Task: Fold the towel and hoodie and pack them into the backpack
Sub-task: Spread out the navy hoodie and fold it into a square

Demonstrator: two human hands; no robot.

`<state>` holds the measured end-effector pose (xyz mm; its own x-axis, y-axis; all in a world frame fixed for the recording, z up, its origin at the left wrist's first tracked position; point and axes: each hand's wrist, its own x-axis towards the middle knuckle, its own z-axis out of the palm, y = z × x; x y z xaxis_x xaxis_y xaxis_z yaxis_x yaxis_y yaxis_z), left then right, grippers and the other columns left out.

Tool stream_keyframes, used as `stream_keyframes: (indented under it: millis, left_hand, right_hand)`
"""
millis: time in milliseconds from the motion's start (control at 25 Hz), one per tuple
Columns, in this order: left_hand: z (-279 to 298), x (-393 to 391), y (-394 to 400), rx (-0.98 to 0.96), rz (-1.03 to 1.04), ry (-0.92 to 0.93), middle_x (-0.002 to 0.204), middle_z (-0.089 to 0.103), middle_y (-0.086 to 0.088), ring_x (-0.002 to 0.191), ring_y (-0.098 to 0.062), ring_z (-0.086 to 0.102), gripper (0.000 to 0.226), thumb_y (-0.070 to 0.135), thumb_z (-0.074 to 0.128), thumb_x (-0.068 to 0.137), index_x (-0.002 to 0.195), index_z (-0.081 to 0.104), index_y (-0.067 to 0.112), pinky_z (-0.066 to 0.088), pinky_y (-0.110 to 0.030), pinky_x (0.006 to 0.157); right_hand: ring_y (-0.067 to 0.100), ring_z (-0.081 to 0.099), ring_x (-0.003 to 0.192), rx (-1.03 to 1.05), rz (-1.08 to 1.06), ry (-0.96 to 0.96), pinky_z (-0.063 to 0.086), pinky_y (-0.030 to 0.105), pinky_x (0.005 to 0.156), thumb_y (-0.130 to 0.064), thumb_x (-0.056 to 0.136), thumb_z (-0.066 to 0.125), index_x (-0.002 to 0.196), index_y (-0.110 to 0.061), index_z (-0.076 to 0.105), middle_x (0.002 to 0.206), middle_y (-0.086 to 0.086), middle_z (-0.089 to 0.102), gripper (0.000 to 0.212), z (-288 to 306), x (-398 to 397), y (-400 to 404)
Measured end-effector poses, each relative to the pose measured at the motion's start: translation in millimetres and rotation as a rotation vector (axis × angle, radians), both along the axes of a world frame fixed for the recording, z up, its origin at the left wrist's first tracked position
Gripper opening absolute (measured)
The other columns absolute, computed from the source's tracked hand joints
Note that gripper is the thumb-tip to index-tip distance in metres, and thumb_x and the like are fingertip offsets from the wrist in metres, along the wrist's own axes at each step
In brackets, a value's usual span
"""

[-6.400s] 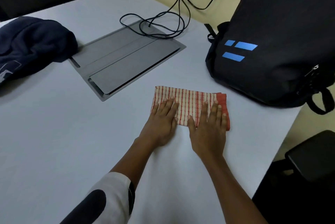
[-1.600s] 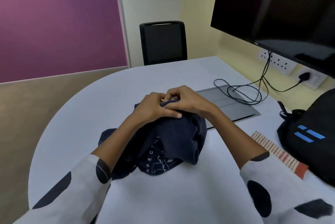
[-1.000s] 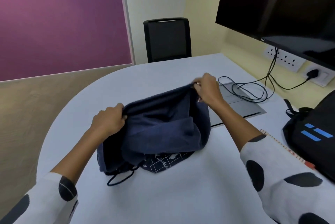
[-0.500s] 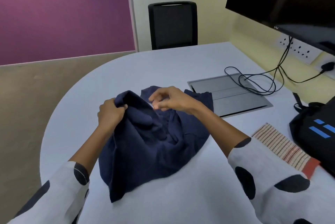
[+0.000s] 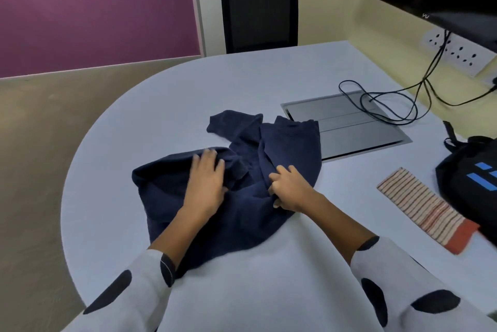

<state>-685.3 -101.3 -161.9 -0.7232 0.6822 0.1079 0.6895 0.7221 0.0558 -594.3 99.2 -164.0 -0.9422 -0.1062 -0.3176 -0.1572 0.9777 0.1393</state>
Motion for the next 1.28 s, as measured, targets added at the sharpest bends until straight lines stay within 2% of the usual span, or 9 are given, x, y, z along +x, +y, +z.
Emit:
stream_keyframes:
  millis: [120,240,320,400,520,640,800,1000,1280]
  left_hand:
    - [-11.9,21.6,23.4,-0.172,-0.211,-0.623,0.153,0.029,-0.008,0.146,-0.025,0.009,0.108,0.056,0.074,0.069,0.151,0.018,0.013,0.000,-0.044,0.119]
    - [-14.1,28.7,27.5,-0.242,-0.250,-0.738,0.114,0.062,0.001,0.112,-0.018,0.053,0.079,0.066,0.073,0.062,0.124,0.055,0.019,0.039,-0.032,0.097]
    - [-8.0,33.2,28.9,-0.159,-0.226,-0.804,0.076,0.056,0.008,0.071,-0.009,0.051,0.055,0.065,0.074,0.062,0.087,0.059,0.019,0.039,-0.027,0.063]
    - [1.1,38.3,28.9,-0.060,-0.217,-0.817,0.066,0.050,0.009,0.060,-0.007,0.044,0.049,0.067,0.068,0.068,0.075,0.051,0.021,0.033,-0.025,0.056]
    - [14.4,43.6,22.3,0.004,-0.243,-0.738,0.067,0.053,0.004,0.058,-0.009,0.044,0.037,0.055,0.053,0.089,0.075,0.045,0.021,0.030,-0.023,0.057]
    - [35.5,38.1,9.8,0.060,-0.252,-0.607,0.069,0.056,0.007,0.065,-0.013,0.051,0.025,0.045,0.051,0.093,0.077,0.043,0.027,0.036,-0.026,0.062]
    - [79.0,7.2,-1.7,0.151,-0.055,-0.149,0.089,0.064,0.004,0.080,-0.026,0.060,0.023,0.041,0.036,0.099,0.093,0.046,0.021,0.045,-0.038,0.069]
    - [150.8,-51.0,-12.8,0.200,-0.132,0.586,0.075,0.057,-0.011,0.055,-0.034,0.059,0.026,0.031,0.043,0.099,0.087,0.052,0.010,0.029,-0.030,0.041]
    - [139.7,-55.3,-36.4,0.022,-0.288,0.575,0.068,0.043,-0.008,0.048,-0.029,0.048,0.026,0.028,0.035,0.099,0.087,0.048,0.009,0.024,-0.028,0.039]
  right_hand:
    - [0.019,0.034,0.127,-0.346,-0.111,0.020,0.029,0.036,0.103,-0.038,0.074,0.076,0.090,-0.021,0.070,0.121,-0.007,0.055,0.024,24.1,8.1,2.4]
    - [0.019,0.010,0.146,-0.304,-0.038,-0.052,0.012,0.038,0.114,-0.034,0.074,0.073,0.074,-0.023,0.062,0.146,-0.007,0.043,0.015,38.3,25.3,4.4]
    - [0.022,0.021,0.142,-0.210,-0.026,-0.164,0.016,0.040,0.114,-0.038,0.078,0.068,0.078,-0.023,0.058,0.135,-0.002,0.054,0.019,36.0,37.7,1.2]
    - [0.020,0.040,0.121,-0.236,-0.101,-0.299,0.027,0.042,0.105,-0.055,0.078,0.066,0.098,-0.022,0.060,0.108,-0.002,0.061,0.040,32.2,42.2,-3.5]
    - [0.020,0.036,0.113,-0.177,-0.115,-0.398,0.026,0.049,0.103,-0.059,0.072,0.071,0.134,-0.032,0.044,0.115,0.001,0.052,0.072,26.0,32.4,-12.1]
    - [0.025,0.037,0.123,0.027,-0.053,-0.342,0.020,0.056,0.104,-0.039,0.078,0.072,0.139,-0.036,0.042,0.128,0.006,0.043,0.068,25.5,16.7,-19.8]
    - [0.031,0.035,0.128,0.149,-0.192,-0.031,0.020,0.059,0.105,-0.045,0.076,0.072,0.132,-0.032,0.050,0.141,0.007,0.033,0.061,59.4,-11.8,4.3]
    - [0.031,0.027,0.133,0.280,-0.316,0.293,0.023,0.057,0.102,-0.068,0.076,0.058,0.122,-0.033,0.059,0.146,0.004,0.032,0.058,139.1,-32.0,29.6]
    - [0.041,0.010,0.142,0.326,-0.438,-0.138,0.015,0.073,0.101,-0.052,0.071,0.075,0.135,-0.022,0.045,0.149,0.009,0.034,0.076,124.8,-6.3,19.1]
